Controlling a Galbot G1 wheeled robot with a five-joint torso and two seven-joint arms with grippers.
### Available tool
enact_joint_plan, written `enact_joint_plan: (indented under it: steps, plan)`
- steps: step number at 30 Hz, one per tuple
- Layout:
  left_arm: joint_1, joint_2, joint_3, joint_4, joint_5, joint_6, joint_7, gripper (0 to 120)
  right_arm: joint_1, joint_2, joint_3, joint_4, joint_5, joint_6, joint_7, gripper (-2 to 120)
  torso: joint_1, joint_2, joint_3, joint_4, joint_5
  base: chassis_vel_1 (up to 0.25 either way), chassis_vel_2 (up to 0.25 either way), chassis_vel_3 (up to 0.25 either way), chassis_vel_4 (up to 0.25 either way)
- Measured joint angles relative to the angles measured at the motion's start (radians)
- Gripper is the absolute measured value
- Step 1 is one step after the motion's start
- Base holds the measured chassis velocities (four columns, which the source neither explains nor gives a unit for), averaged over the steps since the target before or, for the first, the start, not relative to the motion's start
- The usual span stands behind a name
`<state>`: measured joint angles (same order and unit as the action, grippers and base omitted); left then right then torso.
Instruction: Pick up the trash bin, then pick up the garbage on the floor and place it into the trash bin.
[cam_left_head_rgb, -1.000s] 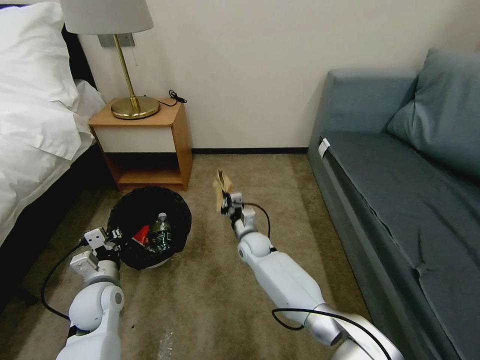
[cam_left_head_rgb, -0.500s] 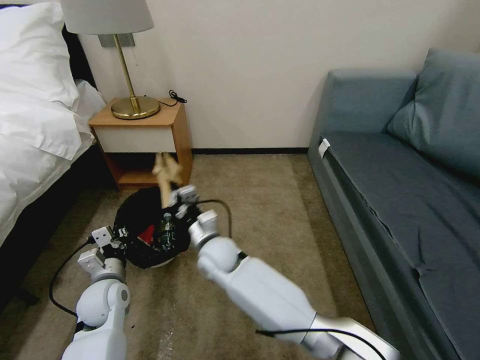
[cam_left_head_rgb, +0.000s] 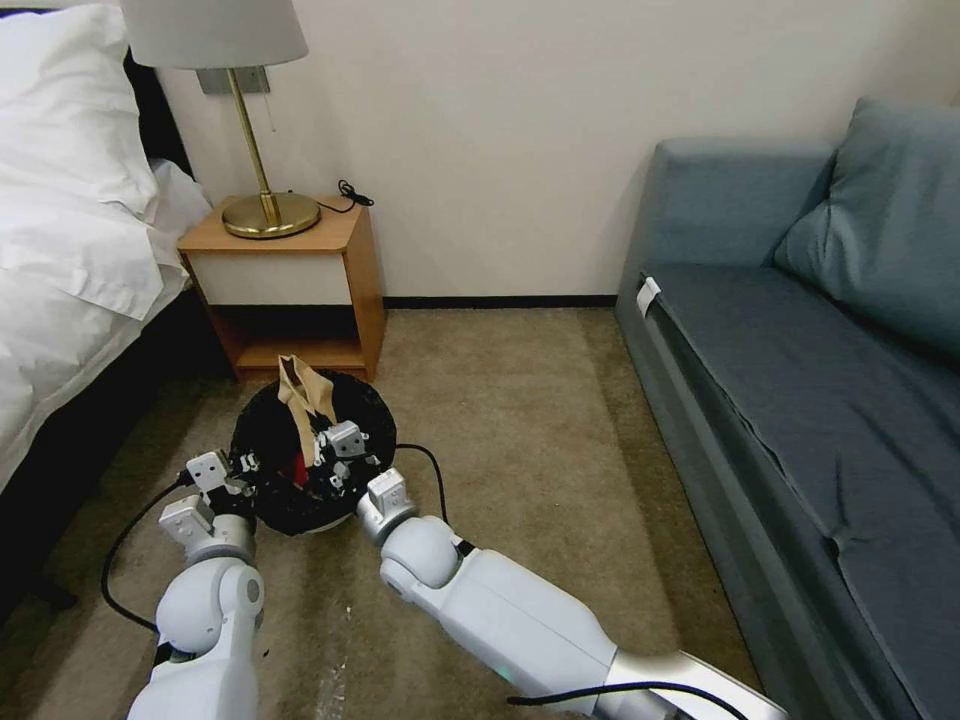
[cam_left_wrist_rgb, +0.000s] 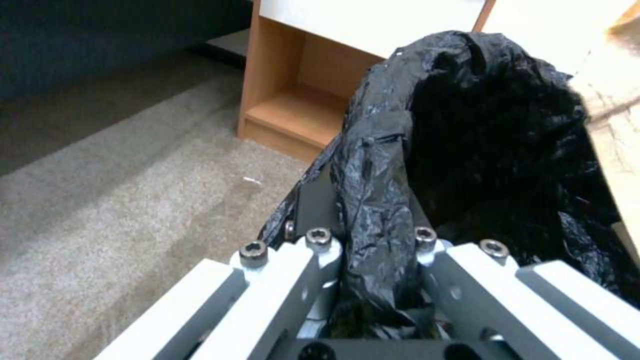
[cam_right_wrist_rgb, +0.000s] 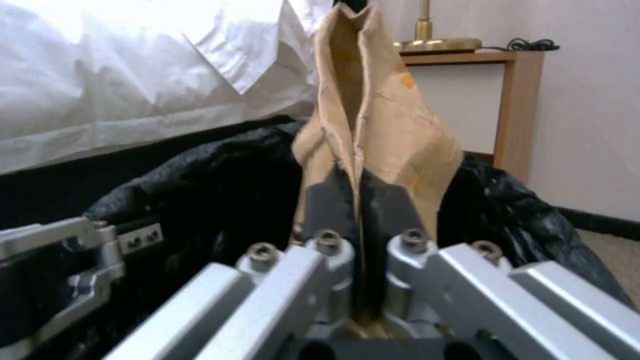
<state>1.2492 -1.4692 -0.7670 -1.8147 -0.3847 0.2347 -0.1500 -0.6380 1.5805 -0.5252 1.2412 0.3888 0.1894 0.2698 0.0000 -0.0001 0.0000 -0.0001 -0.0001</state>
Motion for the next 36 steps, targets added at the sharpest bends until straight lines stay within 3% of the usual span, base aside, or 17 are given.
enact_joint_plan:
  steps: [1,4,6,12,14,18,23,31,34,36]
  plan:
    - [-0.001,0.0,0.001,-0.001,0.0,0.001,-0.001,4,-0.002,0.001,0.002,0.0,-0.002,-0.002,0.001,14,0.0,0.0,0.0,0.0,0.0,0.0,0.0,0.0,0.0]
    - [-0.002,0.0,0.001,-0.001,0.0,0.001,-0.002,4,-0.002,0.001,0.002,0.0,-0.002,-0.003,0.001,19,0.0,0.0,0.0,0.0,0.0001,0.0,0.0,0.0,0.0]
    - [-0.002,0.0,0.001,0.001,0.001,0.001,-0.002,4,-0.004,0.001,0.003,0.0,-0.005,-0.003,0.001,30,0.0,0.0,0.0,0.0001,0.0001,0.0,0.0,0.0,0.0]
    - [-0.005,0.0,0.001,0.007,0.001,0.001,-0.002,4,-0.005,-0.003,0.006,0.0,-0.006,-0.003,0.001,47,0.0,0.0,0.0,0.0001,0.0001,0.0,0.0,0.0,0.0]
    - [-0.011,0.001,0.001,0.011,0.001,0.001,-0.001,4,-0.007,-0.005,0.01,0.005,-0.008,-0.003,0.001,61,0.0,0.0,0.0,0.0,0.0001,0.0,0.0,0.0,0.0]
    - [-0.011,0.001,0.002,0.011,0.001,0.001,-0.001,4,-0.008,-0.006,0.015,0.011,-0.013,-0.003,0.001,70,0.0,0.0,0.0,0.0001,0.0001,0.0,0.0,0.0,0.0]
    - [-0.014,0.012,-0.003,0.014,-0.005,0.004,-0.001,4,0.018,-0.018,0.101,0.054,-0.018,-0.008,0.008,95,0.0,0.0,0.0,0.0003,0.0002,0.0,0.0,0.0,0.0]
    - [-0.026,0.016,-0.009,0.033,-0.034,0.005,-0.002,4,0.028,-0.055,0.176,0.107,-0.004,-0.031,0.033,100,0.0,0.0,0.0,0.0002,0.0002,0.0,0.0,0.0,0.0]
    - [-0.036,0.02,-0.011,0.056,-0.051,0.005,-0.002,4,0.017,-0.099,0.261,0.159,0.011,-0.046,0.049,100,0.0,0.0,0.0,0.0002,0.0003,0.0,0.0,0.0,0.0]
    - [-0.077,0.024,-0.01,0.103,-0.1,0.004,-0.016,4,-0.047,-0.174,0.35,0.232,0.062,-0.061,0.064,100,0.0,0.0,0.0,0.0,0.0005,0.0,0.0,0.0,0.0]
